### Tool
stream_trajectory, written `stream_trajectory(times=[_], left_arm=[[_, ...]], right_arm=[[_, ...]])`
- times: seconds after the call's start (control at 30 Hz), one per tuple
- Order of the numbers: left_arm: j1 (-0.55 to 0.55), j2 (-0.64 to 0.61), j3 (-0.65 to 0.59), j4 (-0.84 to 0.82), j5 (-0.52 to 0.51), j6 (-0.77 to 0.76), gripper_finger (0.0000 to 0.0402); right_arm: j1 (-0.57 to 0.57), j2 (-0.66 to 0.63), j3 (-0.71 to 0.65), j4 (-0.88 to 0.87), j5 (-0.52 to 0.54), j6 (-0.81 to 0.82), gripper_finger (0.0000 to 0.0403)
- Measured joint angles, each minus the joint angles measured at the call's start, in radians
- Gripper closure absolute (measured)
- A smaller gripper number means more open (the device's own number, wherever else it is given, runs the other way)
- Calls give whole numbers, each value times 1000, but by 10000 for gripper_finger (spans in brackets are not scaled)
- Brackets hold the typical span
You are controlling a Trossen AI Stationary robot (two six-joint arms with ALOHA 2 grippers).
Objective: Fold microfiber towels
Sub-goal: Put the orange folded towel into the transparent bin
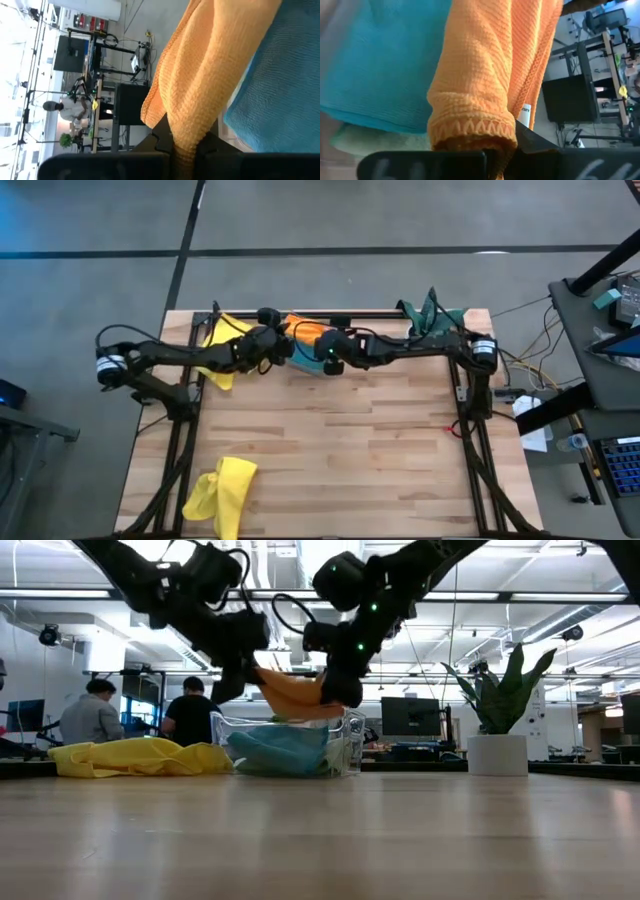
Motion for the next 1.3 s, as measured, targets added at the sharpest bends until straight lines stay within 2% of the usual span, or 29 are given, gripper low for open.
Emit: stream_trajectory(times=[0.17, 0.33, 0.63, 0.8, 1.1, 1.3], left_arm=[[30, 63, 0, 23, 35, 35, 402], [47, 114, 0, 8, 38, 53, 401], [45, 127, 1, -58, 58, 52, 401], [47, 116, 1, -138, 70, 24, 390], [46, 98, 40, -324, 107, -55, 363], [46, 29, 45, -363, 193, -86, 361]], right_arm=[[-30, 6, 0, -9, -20, -32, 394], [-48, 6, 0, -32, -125, -38, 394], [-55, 6, 0, -63, -208, 4, 390], [-55, 6, -1, -78, -259, 37, 346], [-54, 4, 25, -131, -265, 75, 246], [-52, 4, 122, -256, -296, 120, 235]])
